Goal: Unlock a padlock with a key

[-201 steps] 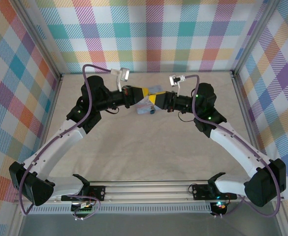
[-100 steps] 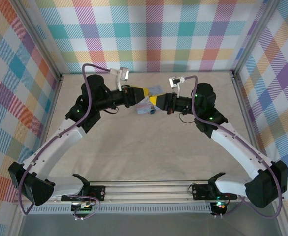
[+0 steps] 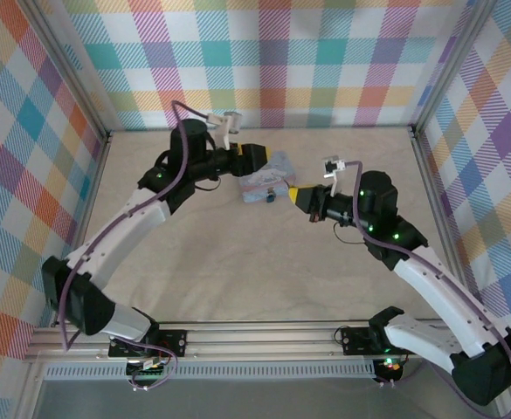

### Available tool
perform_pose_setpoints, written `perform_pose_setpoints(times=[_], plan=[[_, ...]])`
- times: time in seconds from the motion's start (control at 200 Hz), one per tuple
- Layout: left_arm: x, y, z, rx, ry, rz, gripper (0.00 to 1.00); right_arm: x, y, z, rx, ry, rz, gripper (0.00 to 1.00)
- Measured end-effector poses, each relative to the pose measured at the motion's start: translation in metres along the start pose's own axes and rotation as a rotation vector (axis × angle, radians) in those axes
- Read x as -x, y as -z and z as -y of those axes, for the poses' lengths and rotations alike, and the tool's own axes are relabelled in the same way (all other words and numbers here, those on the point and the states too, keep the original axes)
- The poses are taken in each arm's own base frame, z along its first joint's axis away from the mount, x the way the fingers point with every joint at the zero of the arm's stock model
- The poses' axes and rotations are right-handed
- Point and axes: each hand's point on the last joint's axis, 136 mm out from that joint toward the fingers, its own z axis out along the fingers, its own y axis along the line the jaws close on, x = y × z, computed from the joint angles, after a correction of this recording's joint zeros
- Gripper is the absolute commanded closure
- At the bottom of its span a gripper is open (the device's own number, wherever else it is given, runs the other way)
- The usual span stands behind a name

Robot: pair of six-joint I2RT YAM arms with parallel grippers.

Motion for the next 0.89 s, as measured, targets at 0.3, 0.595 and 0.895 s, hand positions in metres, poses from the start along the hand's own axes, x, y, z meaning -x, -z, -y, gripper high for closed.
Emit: perform_pose_setpoints(times=[0.3,0.595,0.895], plan=[[-0.042,-0.087,-0.071,0.114,-0.037,-0.223,0.43,-0.035,0.021,0.035,-0.17,-0.021,-0.041,1.0],[-0.065,-0.15,-0.112,0.16,-0.054,-0.334,0.38,-0.045,0.051,0.048,-0.283,-0.009,-0.012,1.0],[-0.091,-0.195,-0.131,0.165,-0.072,-0.408,0.09,-0.058,0.068,0.061,-0.362,-0.018,-0.015,1.0]])
